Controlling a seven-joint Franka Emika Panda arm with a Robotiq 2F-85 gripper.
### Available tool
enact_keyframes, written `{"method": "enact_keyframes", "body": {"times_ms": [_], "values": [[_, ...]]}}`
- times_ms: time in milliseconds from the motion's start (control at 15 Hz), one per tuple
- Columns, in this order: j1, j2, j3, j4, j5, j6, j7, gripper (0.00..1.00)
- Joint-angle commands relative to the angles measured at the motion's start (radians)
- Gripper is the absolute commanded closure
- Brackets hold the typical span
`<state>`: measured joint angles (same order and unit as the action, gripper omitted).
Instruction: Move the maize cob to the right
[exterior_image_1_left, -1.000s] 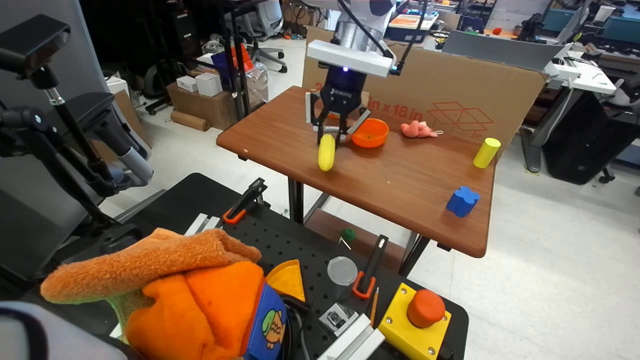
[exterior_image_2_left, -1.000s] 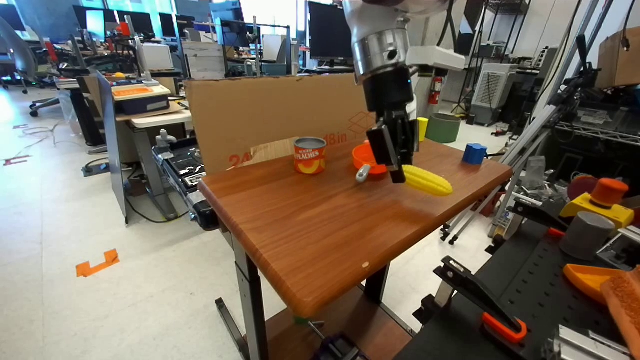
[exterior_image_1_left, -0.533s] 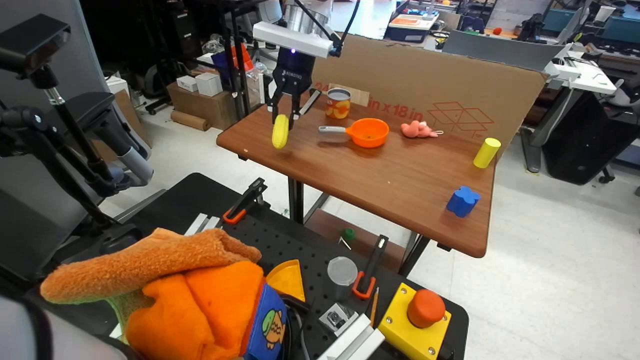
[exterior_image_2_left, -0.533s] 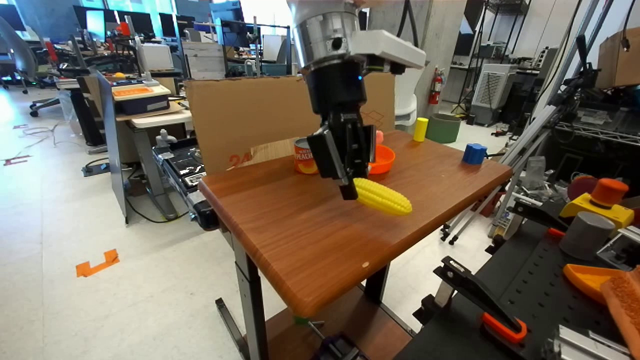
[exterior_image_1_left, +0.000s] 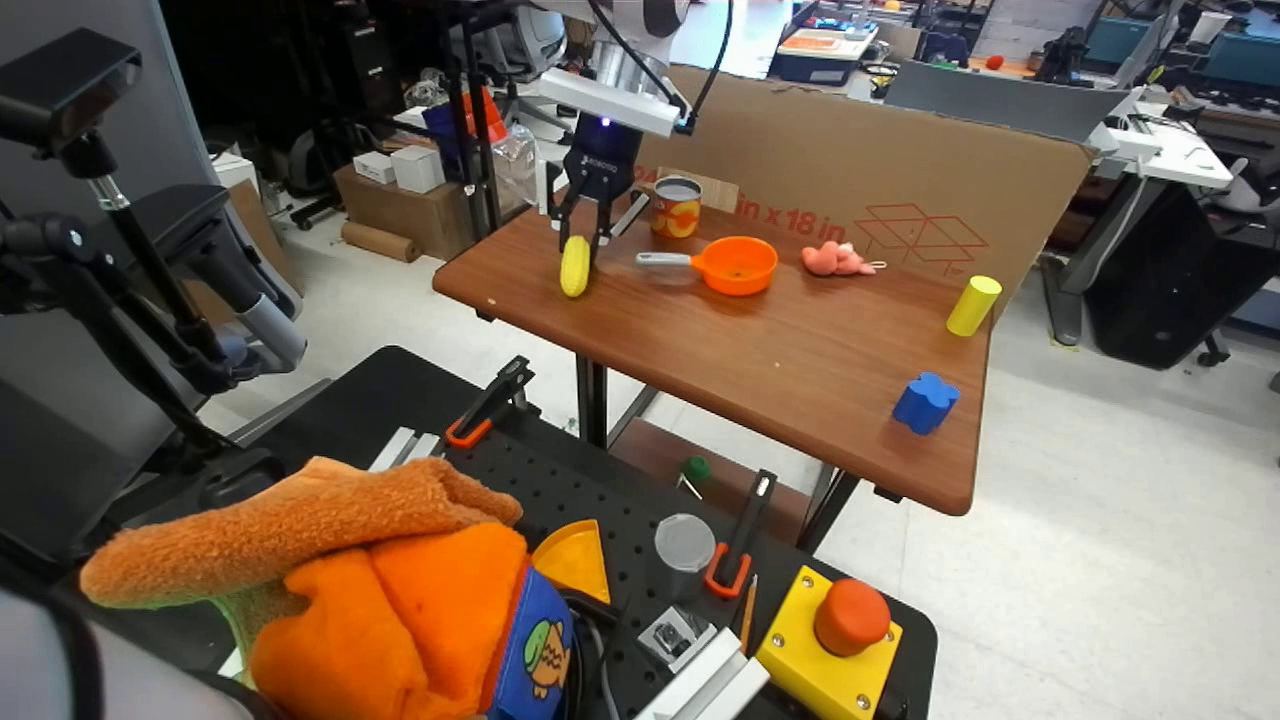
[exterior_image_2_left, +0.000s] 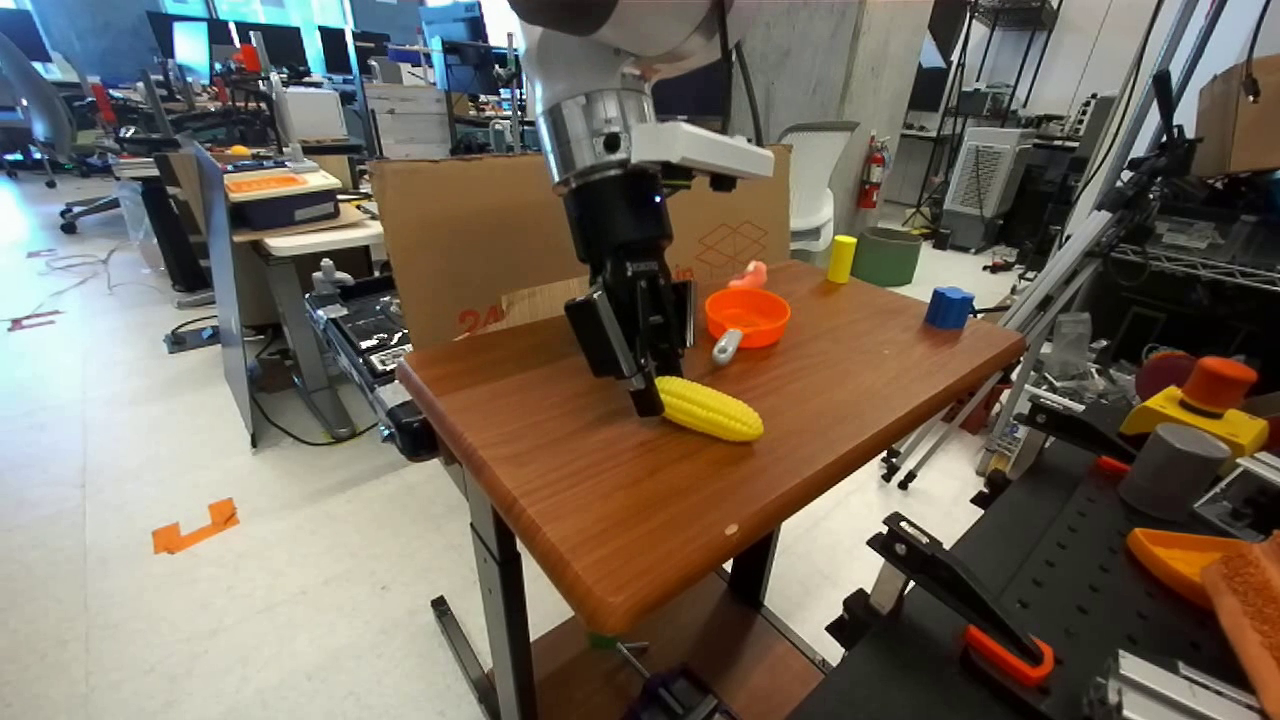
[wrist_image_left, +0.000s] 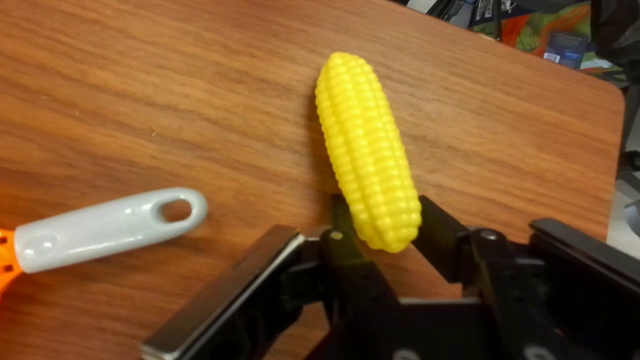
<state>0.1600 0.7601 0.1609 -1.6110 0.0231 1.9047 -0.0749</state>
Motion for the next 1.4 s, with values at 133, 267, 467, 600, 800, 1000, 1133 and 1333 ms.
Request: {"method": "enact_keyframes", "body": {"times_ms": [133,267,467,600,800,1000,1133,1333], "values": [[0.039,0.095,-0.023,0.148,-0.049,-0.111,0.004,0.39],[0.052,0.096,-0.026,0.158,-0.072,-0.112,0.008,0.33],[0.068,0.089,-0.024,0.161,-0.093,-0.107,0.016,0.10],[0.071,0.073,-0.019,0.155,-0.093,-0.106,0.022,0.00],[0.065,0.007,-0.005,0.112,-0.072,-0.117,0.021,0.00],[0.060,-0.022,-0.001,0.105,-0.055,-0.095,0.031,0.00],[0.065,0.010,-0.008,0.140,-0.060,-0.100,0.030,0.00],[0.065,0.006,-0.008,0.140,-0.058,-0.101,0.034,0.00]]}}
